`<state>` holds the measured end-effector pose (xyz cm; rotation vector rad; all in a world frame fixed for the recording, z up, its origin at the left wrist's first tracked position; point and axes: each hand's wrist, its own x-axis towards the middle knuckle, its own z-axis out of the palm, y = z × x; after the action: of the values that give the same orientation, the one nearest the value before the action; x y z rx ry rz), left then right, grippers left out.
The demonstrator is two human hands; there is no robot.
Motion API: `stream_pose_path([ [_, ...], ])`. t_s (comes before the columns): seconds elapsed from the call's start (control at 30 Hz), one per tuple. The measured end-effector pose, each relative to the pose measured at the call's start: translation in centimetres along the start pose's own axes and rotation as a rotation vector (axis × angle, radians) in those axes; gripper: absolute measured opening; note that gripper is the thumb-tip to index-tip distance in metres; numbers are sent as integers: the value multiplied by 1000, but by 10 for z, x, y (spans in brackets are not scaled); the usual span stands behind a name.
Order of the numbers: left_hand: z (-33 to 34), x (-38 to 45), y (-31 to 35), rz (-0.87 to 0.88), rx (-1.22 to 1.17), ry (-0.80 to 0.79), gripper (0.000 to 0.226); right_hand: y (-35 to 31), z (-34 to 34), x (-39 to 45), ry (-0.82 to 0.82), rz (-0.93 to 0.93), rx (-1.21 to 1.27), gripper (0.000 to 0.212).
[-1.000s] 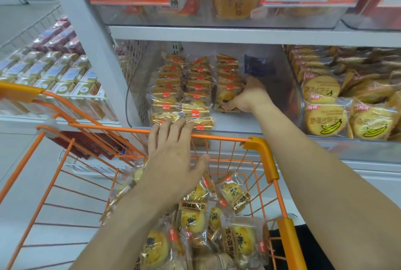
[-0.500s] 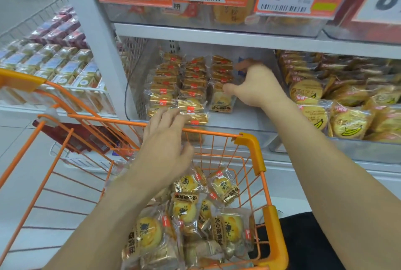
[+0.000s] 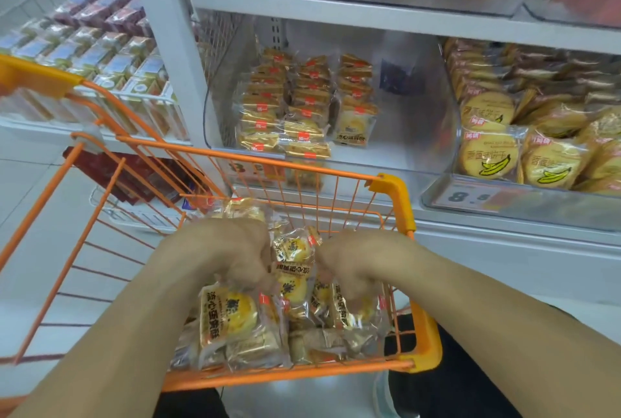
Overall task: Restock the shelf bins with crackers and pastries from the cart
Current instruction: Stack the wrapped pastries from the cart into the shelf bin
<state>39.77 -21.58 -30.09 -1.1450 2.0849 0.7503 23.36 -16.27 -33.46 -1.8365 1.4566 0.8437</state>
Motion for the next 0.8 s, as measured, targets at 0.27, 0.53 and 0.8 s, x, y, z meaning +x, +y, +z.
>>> stream_pose_path([
  [0.27, 0, 8, 5, 15, 54, -80, 36, 1, 6, 14, -35, 53, -150, 80],
  [0.53, -6, 10, -3, 30, -116, -35, 16, 6, 1, 10, -65, 17, -101, 58],
  [0.8, -16, 2, -6, 52, -55, -201, 40, 28, -2, -1, 0, 28, 23, 49],
])
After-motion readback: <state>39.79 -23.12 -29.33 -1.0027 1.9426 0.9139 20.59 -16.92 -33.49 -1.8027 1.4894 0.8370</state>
